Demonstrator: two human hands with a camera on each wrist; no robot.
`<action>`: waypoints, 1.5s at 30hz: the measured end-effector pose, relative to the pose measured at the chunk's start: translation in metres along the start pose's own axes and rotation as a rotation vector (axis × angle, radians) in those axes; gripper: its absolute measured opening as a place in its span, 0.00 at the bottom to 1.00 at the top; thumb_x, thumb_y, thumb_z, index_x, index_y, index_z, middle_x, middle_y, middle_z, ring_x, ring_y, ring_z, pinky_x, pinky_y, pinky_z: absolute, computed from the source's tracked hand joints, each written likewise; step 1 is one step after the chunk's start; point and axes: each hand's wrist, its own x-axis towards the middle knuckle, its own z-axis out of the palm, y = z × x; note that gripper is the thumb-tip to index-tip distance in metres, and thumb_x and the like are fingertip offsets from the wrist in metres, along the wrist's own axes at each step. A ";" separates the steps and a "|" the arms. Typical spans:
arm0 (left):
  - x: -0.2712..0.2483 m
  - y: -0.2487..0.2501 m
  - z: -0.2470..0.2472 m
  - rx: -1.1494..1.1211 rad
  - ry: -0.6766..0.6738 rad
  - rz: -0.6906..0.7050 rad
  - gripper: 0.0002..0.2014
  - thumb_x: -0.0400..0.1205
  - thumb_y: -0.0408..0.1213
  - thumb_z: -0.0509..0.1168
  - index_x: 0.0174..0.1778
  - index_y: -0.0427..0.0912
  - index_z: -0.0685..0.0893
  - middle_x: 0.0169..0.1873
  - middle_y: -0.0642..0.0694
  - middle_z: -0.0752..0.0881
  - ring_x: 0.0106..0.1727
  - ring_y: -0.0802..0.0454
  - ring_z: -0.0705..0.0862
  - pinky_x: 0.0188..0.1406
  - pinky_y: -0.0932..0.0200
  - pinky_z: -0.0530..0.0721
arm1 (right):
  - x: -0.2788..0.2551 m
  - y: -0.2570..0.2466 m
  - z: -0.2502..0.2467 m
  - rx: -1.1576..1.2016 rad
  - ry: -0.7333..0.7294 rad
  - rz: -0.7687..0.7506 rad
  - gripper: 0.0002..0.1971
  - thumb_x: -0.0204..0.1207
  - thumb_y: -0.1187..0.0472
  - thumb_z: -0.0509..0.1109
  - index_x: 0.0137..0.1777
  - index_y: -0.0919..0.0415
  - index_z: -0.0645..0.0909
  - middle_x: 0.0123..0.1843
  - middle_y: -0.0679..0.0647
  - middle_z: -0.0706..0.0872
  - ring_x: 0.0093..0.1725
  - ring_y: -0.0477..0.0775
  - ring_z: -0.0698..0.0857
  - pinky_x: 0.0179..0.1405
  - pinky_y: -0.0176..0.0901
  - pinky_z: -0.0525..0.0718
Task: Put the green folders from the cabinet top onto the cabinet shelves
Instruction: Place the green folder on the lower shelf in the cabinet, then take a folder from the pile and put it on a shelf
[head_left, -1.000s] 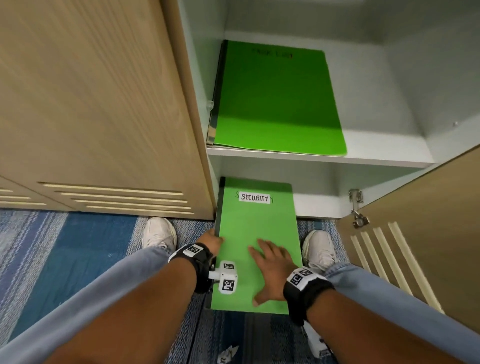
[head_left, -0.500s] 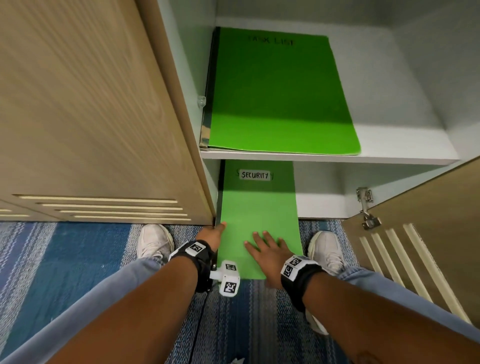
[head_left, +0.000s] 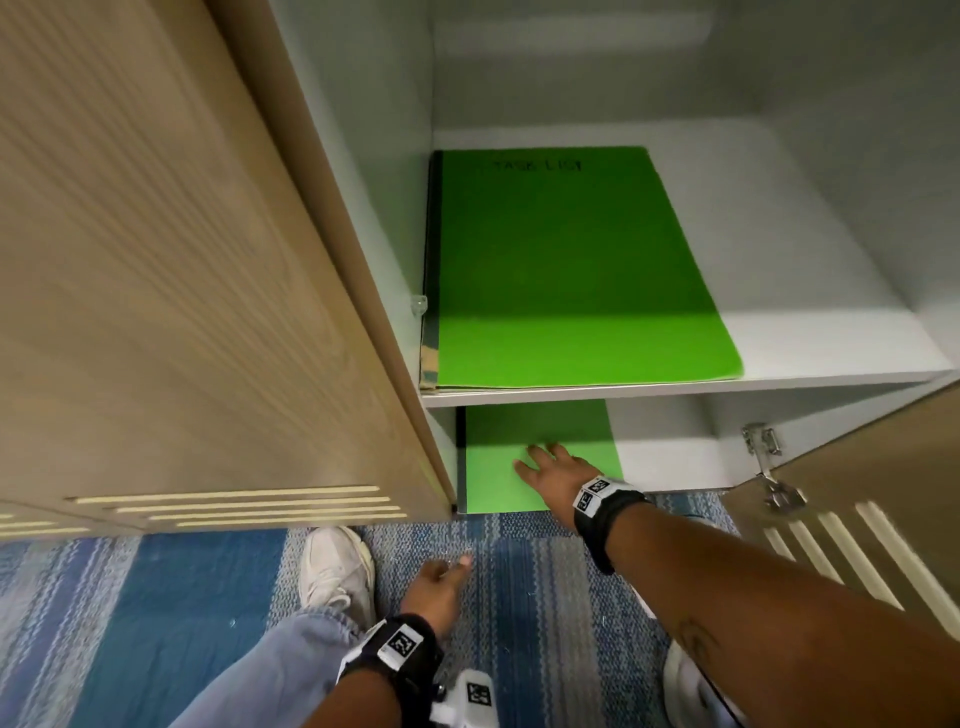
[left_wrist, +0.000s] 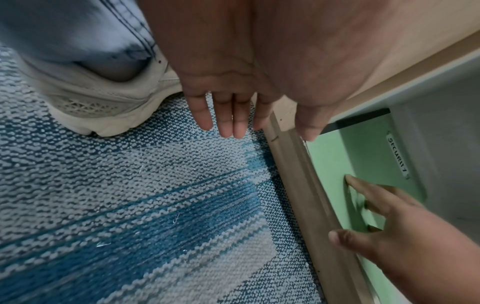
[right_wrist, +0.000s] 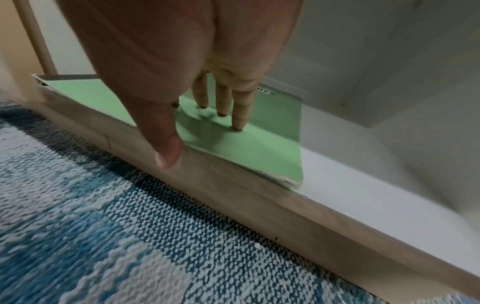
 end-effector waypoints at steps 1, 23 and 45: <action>0.000 0.000 -0.001 -0.014 -0.005 0.000 0.23 0.84 0.51 0.62 0.62 0.33 0.81 0.58 0.35 0.84 0.55 0.45 0.82 0.46 0.65 0.69 | 0.003 0.002 -0.002 -0.001 0.014 0.004 0.50 0.65 0.78 0.69 0.84 0.54 0.49 0.84 0.62 0.55 0.81 0.73 0.59 0.71 0.63 0.75; -0.091 0.109 -0.039 -0.260 -0.008 0.395 0.04 0.84 0.38 0.64 0.46 0.48 0.84 0.45 0.44 0.88 0.47 0.49 0.83 0.50 0.57 0.79 | -0.099 -0.038 -0.106 0.399 0.281 -0.005 0.26 0.78 0.54 0.67 0.77 0.55 0.69 0.75 0.57 0.76 0.71 0.59 0.78 0.66 0.48 0.77; -0.451 0.323 -0.163 -0.164 0.316 1.212 0.17 0.77 0.56 0.58 0.47 0.52 0.87 0.43 0.53 0.90 0.48 0.51 0.87 0.56 0.41 0.84 | -0.459 -0.087 -0.399 0.464 1.102 -0.217 0.10 0.76 0.54 0.68 0.56 0.48 0.82 0.50 0.43 0.81 0.49 0.43 0.80 0.52 0.39 0.81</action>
